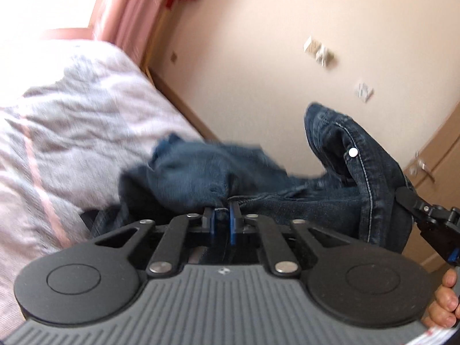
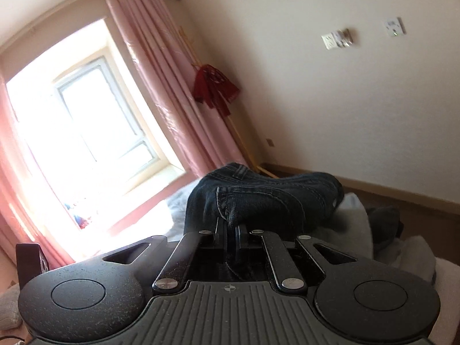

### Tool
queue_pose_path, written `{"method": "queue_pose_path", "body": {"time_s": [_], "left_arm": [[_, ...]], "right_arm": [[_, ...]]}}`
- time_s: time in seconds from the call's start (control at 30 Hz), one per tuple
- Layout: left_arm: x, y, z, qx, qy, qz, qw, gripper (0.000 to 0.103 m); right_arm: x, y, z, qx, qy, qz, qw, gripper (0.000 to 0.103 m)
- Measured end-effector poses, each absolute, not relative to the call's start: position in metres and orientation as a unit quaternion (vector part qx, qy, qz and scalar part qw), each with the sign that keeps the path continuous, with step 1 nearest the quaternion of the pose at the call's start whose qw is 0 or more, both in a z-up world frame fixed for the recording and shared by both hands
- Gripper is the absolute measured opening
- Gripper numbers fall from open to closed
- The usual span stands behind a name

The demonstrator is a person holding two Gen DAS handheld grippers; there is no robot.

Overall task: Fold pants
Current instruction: 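Lift the jeans off the pile with both grippers and carry them across the bed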

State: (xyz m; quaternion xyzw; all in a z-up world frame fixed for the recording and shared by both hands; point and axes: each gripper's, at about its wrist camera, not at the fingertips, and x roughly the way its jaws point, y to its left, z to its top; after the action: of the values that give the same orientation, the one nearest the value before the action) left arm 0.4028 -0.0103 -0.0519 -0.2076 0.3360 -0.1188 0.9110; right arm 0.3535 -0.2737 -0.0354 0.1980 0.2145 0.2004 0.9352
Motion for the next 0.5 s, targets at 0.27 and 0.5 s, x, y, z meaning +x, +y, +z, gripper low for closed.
{"method": "queue_pose_path", "body": {"time_s": [0.27, 0.5], "left_arm": [[0.285, 0.106, 0.058, -0.221, 0.198, -0.022, 0.955, 0.006], [0.130, 0.213, 0.156, -0.180, 0.115, 0.077, 0.974, 0.006]], "right_arm": [[0.282, -0.177, 0.046, 0.157, 0.088, 0.390, 0.903, 0.001], [0.191, -0.069, 0.098, 0.162, 0.022, 0.513, 0.842, 0.001]]}}
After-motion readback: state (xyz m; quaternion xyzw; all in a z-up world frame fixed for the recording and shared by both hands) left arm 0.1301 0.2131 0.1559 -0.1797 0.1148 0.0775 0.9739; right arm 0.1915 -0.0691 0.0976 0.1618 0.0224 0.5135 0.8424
